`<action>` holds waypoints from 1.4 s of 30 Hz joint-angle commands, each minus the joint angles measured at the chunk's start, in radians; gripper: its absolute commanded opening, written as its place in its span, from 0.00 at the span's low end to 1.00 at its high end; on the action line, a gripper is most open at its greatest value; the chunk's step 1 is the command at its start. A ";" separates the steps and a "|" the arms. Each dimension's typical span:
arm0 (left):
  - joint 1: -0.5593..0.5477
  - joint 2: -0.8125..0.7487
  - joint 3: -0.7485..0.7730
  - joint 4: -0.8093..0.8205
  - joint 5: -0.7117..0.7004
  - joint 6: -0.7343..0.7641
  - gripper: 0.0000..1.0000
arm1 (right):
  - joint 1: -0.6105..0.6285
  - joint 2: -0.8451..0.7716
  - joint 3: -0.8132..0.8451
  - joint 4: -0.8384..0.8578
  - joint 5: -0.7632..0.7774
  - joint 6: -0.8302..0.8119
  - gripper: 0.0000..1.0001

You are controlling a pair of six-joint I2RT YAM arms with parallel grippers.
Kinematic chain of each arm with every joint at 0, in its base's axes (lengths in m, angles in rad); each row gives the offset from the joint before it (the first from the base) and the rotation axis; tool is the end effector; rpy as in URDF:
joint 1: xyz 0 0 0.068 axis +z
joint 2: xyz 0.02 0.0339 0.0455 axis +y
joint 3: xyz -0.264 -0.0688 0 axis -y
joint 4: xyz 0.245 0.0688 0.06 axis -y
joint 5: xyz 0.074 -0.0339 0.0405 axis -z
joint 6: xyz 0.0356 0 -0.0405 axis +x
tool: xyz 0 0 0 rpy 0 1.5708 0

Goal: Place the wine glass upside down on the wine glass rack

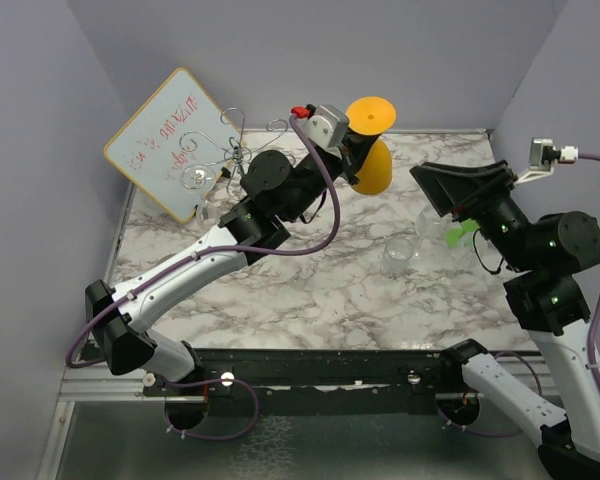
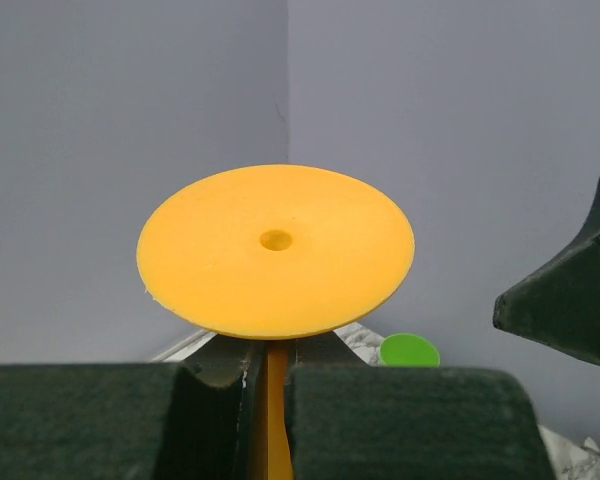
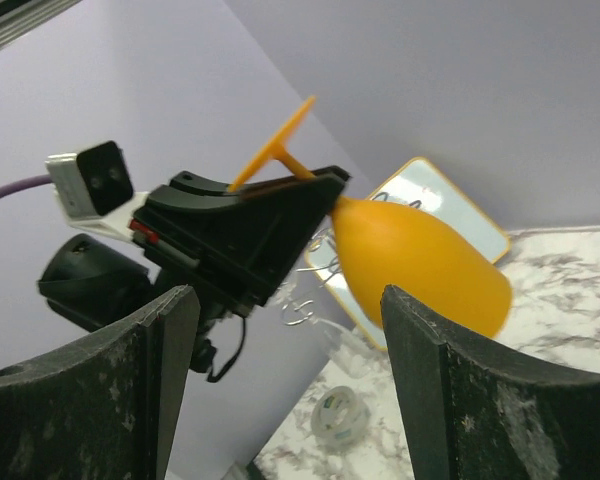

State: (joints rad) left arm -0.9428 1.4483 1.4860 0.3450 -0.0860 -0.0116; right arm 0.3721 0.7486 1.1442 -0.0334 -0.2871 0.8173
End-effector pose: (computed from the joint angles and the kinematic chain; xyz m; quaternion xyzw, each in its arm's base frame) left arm 0.1974 -0.2667 0.4856 0.2192 0.5157 -0.3589 0.7465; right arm 0.1181 0.0569 0.4813 0.0093 0.5745 0.5236 0.6291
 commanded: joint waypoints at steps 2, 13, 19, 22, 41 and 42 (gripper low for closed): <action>-0.004 0.022 0.053 -0.023 0.049 0.121 0.00 | 0.004 0.130 0.114 -0.068 -0.141 0.117 0.72; -0.004 0.022 0.007 -0.015 0.085 0.213 0.00 | 0.004 0.234 0.183 -0.052 -0.200 0.200 0.47; -0.003 0.015 -0.021 0.015 0.065 0.234 0.00 | 0.004 0.204 0.157 -0.009 -0.201 0.212 0.65; -0.002 0.008 -0.037 0.030 0.083 0.238 0.00 | 0.004 0.194 0.158 -0.027 -0.158 0.221 0.68; -0.002 -0.075 -0.168 0.072 0.248 0.261 0.00 | 0.004 0.208 0.120 -0.093 -0.012 0.362 0.32; -0.002 -0.080 -0.173 0.074 0.250 0.261 0.00 | 0.004 0.211 0.119 -0.088 -0.016 0.364 0.28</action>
State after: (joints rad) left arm -0.9421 1.4078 1.3365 0.3985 0.1101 0.2451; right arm 0.3729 0.9611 1.2789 -0.1280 -0.3294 1.1576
